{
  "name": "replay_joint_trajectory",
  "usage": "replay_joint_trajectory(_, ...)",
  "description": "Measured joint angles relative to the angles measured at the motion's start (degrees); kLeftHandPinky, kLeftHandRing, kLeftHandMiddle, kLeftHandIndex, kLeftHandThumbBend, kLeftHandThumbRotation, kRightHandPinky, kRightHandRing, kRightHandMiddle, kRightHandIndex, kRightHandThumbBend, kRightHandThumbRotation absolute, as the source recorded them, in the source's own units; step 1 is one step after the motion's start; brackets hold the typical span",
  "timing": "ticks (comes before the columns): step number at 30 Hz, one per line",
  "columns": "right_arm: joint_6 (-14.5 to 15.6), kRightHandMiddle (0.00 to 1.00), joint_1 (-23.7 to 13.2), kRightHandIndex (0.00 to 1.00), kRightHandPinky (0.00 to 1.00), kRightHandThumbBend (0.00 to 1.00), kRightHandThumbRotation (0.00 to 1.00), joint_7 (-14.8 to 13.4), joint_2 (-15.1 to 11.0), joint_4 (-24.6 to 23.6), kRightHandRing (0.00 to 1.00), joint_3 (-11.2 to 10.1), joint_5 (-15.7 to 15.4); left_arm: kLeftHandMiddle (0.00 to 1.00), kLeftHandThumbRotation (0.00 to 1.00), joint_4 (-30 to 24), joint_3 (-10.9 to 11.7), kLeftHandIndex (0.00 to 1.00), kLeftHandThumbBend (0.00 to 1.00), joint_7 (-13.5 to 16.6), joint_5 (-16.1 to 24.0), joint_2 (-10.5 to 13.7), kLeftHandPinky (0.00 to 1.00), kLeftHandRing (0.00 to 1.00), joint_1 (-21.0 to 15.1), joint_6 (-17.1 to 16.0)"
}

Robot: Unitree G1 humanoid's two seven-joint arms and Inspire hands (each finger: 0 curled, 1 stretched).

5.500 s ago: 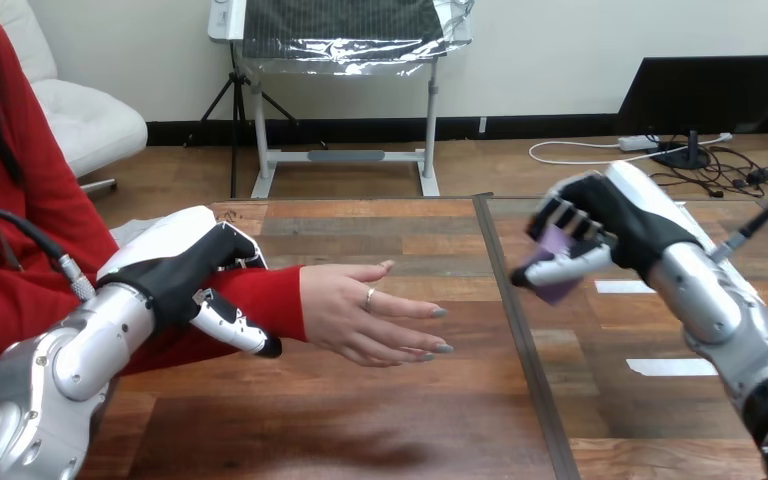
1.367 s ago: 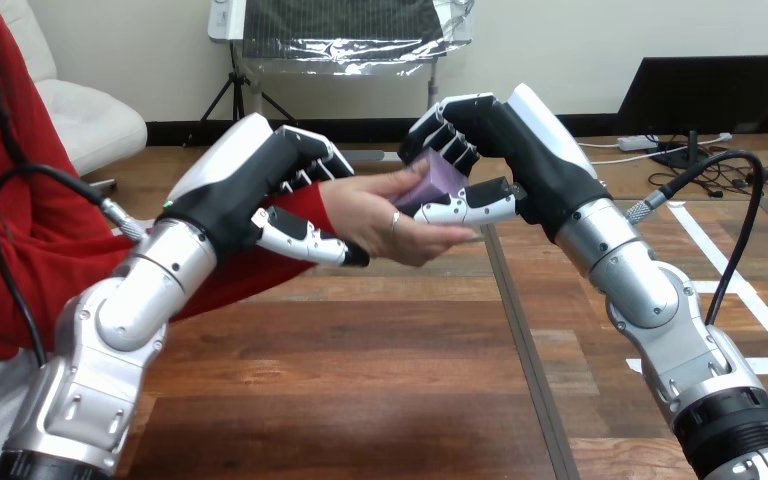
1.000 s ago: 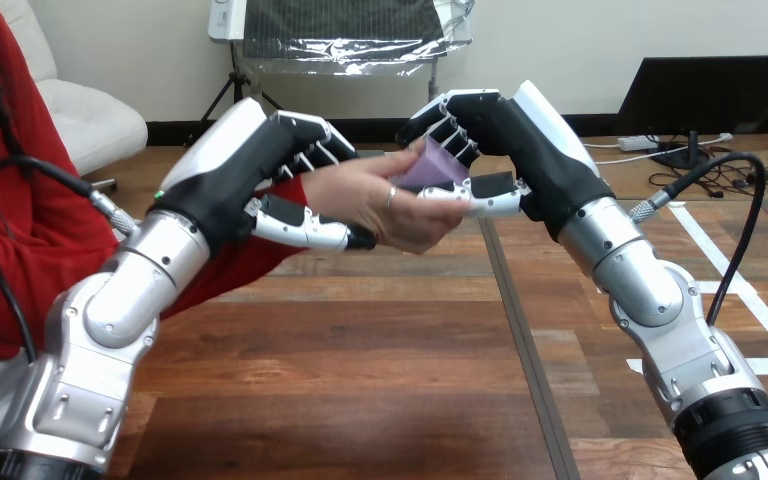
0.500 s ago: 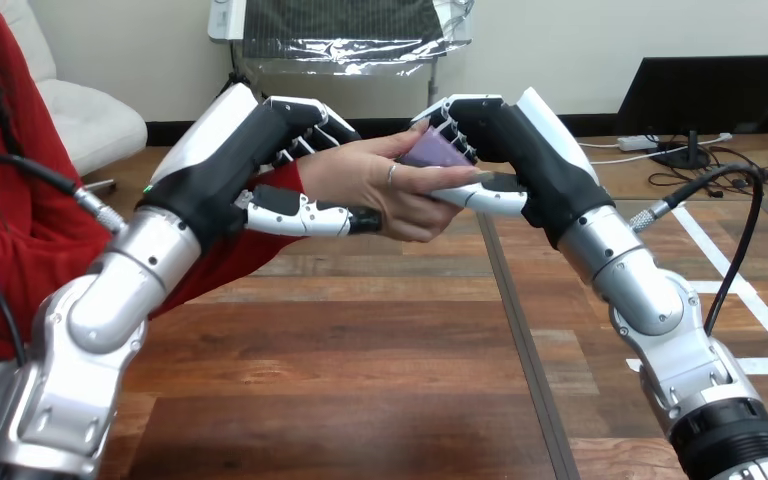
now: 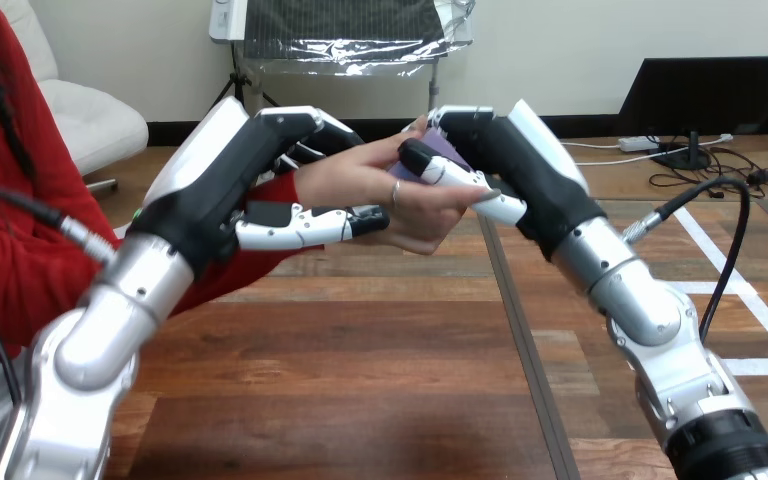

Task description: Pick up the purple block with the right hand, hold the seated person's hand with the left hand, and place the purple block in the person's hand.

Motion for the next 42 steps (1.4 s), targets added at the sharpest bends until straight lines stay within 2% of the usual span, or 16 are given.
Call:
replay_joint_trajectory(15, 0.8, 0.62, 2.8, 0.63, 0.44, 0.82, 1.0, 3.1, -0.1, 0.0, 0.56, -0.1, 3.7, 0.77, 0.79, -4.6, 0.6, 0.78, 1.0, 1.6, -2.7, -2.4, 0.62, 0.74, 7.8, -4.3)
replay_joint_trajectory(30, 1.2, 0.61, 6.5, 0.64, 0.45, 0.78, 0.99, 3.7, -0.5, -1.8, 0.56, -1.4, 3.7, 0.79, 0.96, -5.2, 0.6, 0.81, 1.0, 4.1, -2.4, -3.8, 0.66, 0.77, 16.2, -7.9)
replay_joint_trajectory(42, 0.8, 0.61, 8.9, 0.64, 0.44, 0.78, 0.98, 3.7, -0.7, -2.0, 0.55, -1.6, 3.7, 0.77, 1.0, -4.8, 0.6, 0.79, 1.0, 4.1, -1.1, -4.2, 0.66, 0.75, 21.4, -9.9)
